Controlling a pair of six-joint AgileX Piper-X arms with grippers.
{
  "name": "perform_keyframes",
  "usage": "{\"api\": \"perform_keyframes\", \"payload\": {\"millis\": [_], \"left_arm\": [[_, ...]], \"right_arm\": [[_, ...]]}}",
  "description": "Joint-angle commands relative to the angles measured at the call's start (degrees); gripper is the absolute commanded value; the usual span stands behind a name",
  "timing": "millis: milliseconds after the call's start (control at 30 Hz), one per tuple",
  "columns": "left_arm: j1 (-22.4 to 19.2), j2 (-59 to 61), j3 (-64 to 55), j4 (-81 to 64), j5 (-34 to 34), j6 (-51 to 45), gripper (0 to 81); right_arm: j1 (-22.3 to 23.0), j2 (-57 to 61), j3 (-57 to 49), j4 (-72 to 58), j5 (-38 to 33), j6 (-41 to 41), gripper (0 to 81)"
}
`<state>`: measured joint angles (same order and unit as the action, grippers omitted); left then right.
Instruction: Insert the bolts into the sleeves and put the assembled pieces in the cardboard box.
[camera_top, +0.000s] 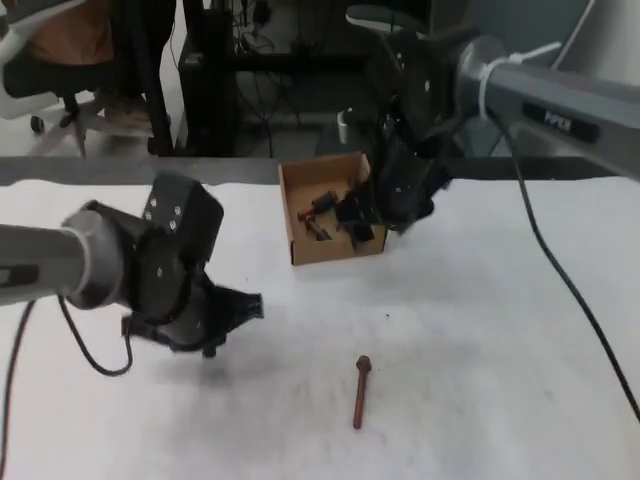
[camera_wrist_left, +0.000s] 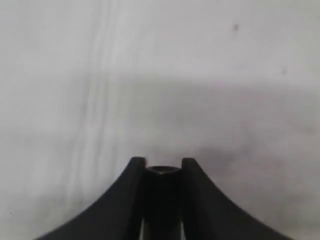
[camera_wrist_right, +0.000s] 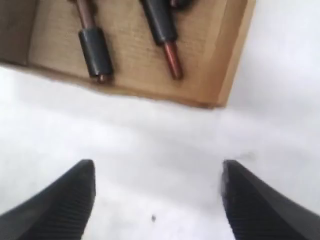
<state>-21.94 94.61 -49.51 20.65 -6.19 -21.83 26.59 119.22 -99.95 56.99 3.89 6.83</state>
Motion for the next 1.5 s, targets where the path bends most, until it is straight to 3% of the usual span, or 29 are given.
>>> {"api": "perform_keyframes", "payload": {"millis": [0, 133, 333, 667, 700, 733, 833, 1033, 1200, 1267, 1367, 1467], "left_arm": [[-0.72, -4.94, 0.45, -2.37, -0.08, 8.57, 0.8], [-2.11, -11.21, 4.67, -10.03, 0.30, 16.38, 0.8], [-2.24, -23.81, 15.14, -19.57, 0.42, 16.92, 0.8], [-2.05, -45.35, 26.81, -21.43, 0.32, 16.92, 0.8], [-2.05, -46.53, 27.02, -21.34, 0.32, 16.92, 0.8], [-2.05, -47.80, 27.06, -21.39, 0.32, 16.92, 0.8], [-2.20, -50.30, 27.04, -21.83, 2.25, 17.09, 0.8], [-2.50, -51.01, 30.61, -26.66, 11.76, 17.07, 1.7], [-6.47, -51.01, 37.79, -41.74, 11.61, 9.65, 1.8], [-8.96, -51.01, 39.63, -45.01, 8.55, 8.88, 1.8], [-13.72, -50.61, 41.82, -48.62, 2.97, 9.72, 1.8], [-17.90, -48.64, 41.98, -49.37, 2.60, 12.03, 1.8]], "right_arm": [[2.79, -2.24, 0.75, 4.62, 0.69, 6.39, 65.4], [7.56, -2.15, 2.17, 3.65, 3.38, 13.24, 65.4], [13.34, -2.09, 7.29, 5.27, 5.99, 20.37, 65.4], [13.68, -2.09, 17.82, 4.77, 8.68, 28.16, 64.5], [13.68, -2.09, 18.66, 3.88, 8.43, 28.50, 60.2], [13.68, -2.09, 19.29, 3.11, 8.45, 28.97, 50.8], [13.80, -2.09, 20.81, 0.34, 9.02, 29.03, 1.5], [14.15, -6.86, 20.81, -5.37, 17.28, 23.69, 0.4], [13.97, -15.61, 20.81, -7.93, 23.55, 18.97, 0.4], [13.99, -18.74, 21.06, -9.20, 25.70, 16.68, 0.4], [13.99, -24.53, 24.71, -15.84, 23.11, 14.52, 0.4], [14.79, -31.48, 32.93, -27.78, 17.86, 11.43, 0.4]]}}
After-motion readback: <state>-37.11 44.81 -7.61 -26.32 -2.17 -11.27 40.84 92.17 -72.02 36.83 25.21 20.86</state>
